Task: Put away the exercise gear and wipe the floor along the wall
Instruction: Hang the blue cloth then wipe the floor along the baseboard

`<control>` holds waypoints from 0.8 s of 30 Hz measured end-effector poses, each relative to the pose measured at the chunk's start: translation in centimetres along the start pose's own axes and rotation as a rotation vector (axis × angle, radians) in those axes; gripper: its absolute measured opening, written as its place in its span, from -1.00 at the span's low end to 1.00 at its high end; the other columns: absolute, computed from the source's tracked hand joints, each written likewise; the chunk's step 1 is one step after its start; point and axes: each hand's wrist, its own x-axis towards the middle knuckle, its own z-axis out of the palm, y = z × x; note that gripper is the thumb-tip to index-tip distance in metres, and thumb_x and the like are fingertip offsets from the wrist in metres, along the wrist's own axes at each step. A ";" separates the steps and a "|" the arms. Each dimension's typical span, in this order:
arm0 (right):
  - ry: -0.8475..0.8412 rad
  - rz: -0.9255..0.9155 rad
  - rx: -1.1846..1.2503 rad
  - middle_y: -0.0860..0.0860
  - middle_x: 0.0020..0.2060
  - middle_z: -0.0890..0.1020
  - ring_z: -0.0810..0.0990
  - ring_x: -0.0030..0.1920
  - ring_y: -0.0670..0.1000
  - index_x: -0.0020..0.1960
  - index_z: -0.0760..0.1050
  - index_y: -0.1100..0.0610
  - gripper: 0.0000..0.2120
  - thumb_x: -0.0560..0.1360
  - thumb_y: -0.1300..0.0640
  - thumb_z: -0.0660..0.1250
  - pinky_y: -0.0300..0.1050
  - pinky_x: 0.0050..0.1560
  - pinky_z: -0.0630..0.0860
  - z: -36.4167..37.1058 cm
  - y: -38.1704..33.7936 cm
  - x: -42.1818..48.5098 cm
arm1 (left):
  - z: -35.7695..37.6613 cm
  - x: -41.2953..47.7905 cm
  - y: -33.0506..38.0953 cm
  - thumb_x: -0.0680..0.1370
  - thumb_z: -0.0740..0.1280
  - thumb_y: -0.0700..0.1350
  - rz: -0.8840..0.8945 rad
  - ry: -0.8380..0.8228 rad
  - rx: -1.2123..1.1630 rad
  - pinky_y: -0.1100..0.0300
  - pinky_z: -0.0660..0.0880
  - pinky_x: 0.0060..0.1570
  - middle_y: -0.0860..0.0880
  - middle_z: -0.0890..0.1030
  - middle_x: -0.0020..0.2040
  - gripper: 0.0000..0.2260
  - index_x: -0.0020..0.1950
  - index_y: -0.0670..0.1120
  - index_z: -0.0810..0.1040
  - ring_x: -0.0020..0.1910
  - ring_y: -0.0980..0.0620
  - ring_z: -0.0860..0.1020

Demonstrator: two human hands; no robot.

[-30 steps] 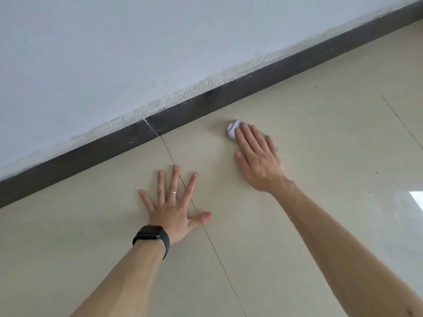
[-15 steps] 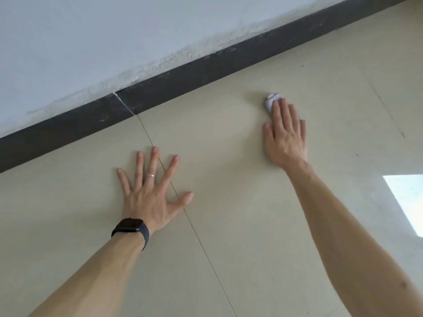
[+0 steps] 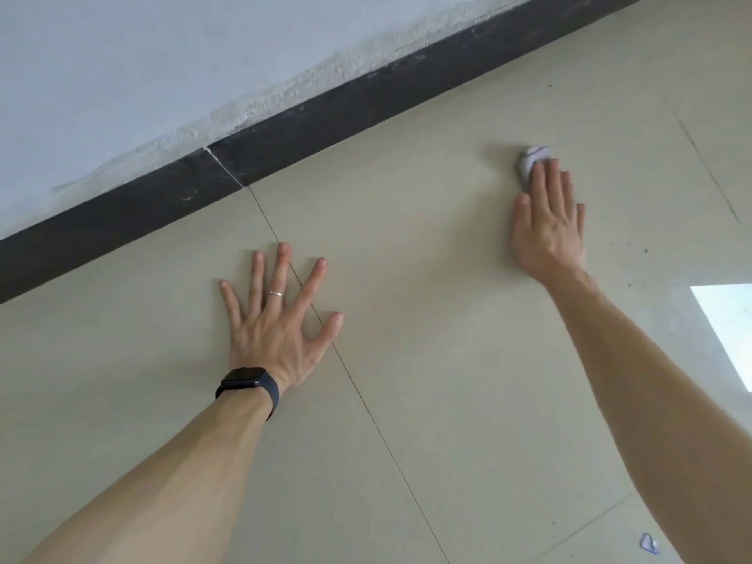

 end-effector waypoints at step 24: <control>-0.060 -0.144 -0.079 -0.13 0.62 -0.05 -0.14 0.61 -0.09 0.63 -0.02 -0.07 -0.46 0.67 -0.08 -0.12 0.04 0.59 -0.12 2.6 4.4 -16.9 | 0.1 0.1 0.0 0.52 -0.04 0.41 0.020 0.018 -0.058 -0.39 -0.17 0.47 0.05 -0.21 0.64 -0.36 0.58 0.33 -0.09 0.61 -0.07 -0.22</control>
